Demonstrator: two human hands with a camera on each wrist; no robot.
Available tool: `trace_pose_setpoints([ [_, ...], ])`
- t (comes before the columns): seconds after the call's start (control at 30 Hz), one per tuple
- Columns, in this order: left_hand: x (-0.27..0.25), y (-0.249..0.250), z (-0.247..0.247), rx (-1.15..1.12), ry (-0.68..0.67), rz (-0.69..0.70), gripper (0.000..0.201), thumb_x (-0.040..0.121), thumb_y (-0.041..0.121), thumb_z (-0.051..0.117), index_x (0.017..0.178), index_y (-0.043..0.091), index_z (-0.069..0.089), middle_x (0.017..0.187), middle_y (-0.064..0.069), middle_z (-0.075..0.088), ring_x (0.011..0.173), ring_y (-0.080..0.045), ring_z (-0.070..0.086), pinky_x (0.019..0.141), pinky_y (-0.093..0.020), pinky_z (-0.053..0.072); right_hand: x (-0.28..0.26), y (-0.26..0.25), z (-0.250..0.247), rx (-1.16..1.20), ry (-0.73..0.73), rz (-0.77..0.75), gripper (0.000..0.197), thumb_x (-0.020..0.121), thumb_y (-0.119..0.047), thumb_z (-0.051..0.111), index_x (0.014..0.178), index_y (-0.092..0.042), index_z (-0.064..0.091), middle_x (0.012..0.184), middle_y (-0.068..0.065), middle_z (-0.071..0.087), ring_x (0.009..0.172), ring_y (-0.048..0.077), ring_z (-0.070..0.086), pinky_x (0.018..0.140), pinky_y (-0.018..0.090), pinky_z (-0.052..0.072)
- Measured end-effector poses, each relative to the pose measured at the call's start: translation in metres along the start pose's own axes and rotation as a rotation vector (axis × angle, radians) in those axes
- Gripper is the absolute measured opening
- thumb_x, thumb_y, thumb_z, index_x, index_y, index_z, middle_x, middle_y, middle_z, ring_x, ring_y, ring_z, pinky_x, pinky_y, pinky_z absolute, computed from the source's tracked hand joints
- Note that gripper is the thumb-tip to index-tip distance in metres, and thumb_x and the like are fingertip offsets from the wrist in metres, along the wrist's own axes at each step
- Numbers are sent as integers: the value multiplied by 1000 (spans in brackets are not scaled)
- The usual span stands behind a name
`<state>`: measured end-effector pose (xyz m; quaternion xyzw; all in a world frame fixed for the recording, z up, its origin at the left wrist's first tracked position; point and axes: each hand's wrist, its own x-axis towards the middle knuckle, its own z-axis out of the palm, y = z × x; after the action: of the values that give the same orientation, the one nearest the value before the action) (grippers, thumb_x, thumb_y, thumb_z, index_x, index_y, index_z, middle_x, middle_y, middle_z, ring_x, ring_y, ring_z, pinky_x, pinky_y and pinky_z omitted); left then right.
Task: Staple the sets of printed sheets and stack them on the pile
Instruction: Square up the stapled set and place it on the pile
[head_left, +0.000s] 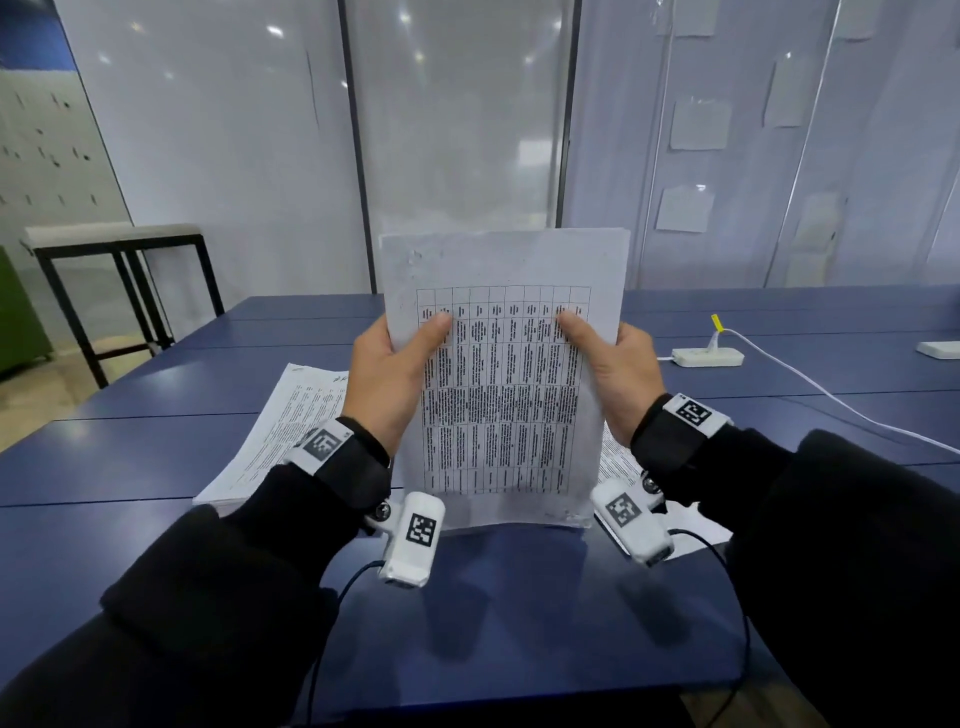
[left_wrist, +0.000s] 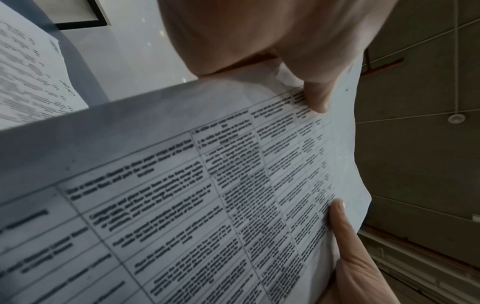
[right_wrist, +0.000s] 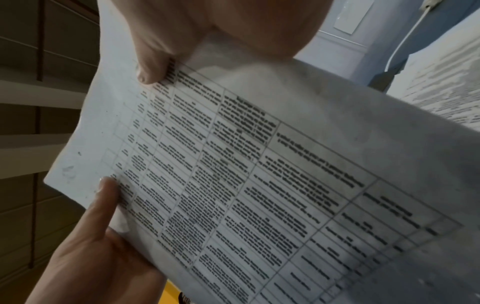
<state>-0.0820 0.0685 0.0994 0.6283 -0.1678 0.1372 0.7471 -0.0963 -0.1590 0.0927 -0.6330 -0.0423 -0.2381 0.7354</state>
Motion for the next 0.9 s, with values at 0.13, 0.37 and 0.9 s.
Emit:
trace_pose_setpoints([
  [0.13, -11, -14, -1, 34, -10, -22, 27, 97, 30, 71, 121, 17, 72, 114, 5, 78, 109, -13, 73, 105, -47, 54, -6, 15, 0, -23, 10, 23, 24, 92, -28, 76, 106, -8, 74, 105, 6, 80, 102, 23, 75, 102, 48, 56],
  [0.37, -13, -20, -4, 27, -36, -53, 27, 95, 29, 73, 119, 16, 74, 114, 4, 78, 111, -13, 73, 106, -46, 54, -9, 24, -8, -40, 8, 16, 17, 94, -28, 74, 91, -12, 76, 93, 1, 80, 88, 13, 74, 87, 32, 59],
  [0.9, -20, -32, -4, 10, -45, -94, 20, 92, 24, 75, 110, 14, 78, 107, 3, 80, 105, -12, 75, 100, -37, 56, -13, 31, -15, -91, -4, 42, 22, 90, -33, 76, 95, -12, 76, 93, -1, 80, 88, 11, 75, 80, 28, 60],
])
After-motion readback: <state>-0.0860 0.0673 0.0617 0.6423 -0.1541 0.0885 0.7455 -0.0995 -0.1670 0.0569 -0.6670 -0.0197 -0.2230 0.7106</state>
